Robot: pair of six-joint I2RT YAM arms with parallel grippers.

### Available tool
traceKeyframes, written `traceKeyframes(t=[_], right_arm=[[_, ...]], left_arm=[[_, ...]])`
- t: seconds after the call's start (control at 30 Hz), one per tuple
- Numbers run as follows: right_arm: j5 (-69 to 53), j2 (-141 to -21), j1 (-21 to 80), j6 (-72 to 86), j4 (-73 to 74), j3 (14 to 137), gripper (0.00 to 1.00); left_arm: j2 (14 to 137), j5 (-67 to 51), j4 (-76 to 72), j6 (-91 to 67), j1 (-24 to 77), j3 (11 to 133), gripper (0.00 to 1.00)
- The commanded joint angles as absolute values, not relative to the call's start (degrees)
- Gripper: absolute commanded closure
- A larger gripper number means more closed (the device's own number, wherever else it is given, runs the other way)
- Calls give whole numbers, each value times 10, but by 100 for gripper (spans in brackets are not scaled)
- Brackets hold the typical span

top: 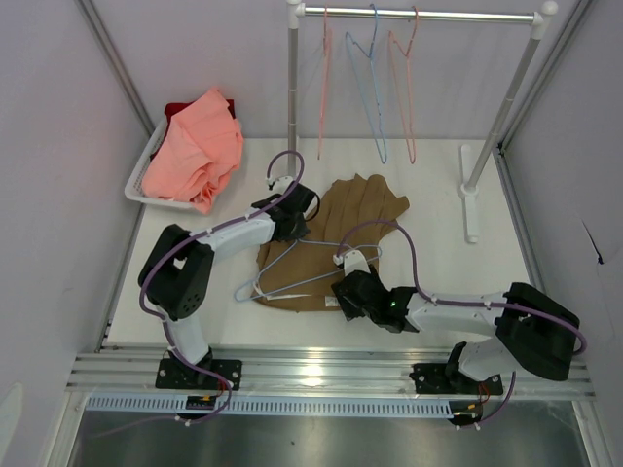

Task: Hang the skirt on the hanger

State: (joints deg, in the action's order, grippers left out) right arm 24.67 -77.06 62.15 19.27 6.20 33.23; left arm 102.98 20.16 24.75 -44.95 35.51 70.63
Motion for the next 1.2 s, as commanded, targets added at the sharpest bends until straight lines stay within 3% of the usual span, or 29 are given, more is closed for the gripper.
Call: traceKeyframes(t=[0.0, 0.3, 0.47, 0.63, 0.87, 1.17], right_arm=[[294, -805, 624, 178, 82, 379, 31], [317, -825, 606, 172, 77, 403, 35], [315, -835, 584, 158, 76, 412, 51], [312, -845, 570, 149, 70, 420, 58], [309, -843, 534, 144, 78, 444, 87], [210, -812, 466, 155, 96, 450, 92]], left_arm=[[1027, 202, 243, -433, 348, 728, 100], [1024, 192, 235, -424, 347, 712, 100], [1025, 186, 227, -422, 347, 701, 100], [1024, 179, 225, -413, 347, 700, 100], [1011, 171, 215, -410, 347, 691, 100], [962, 176, 184, -406, 347, 653, 100]])
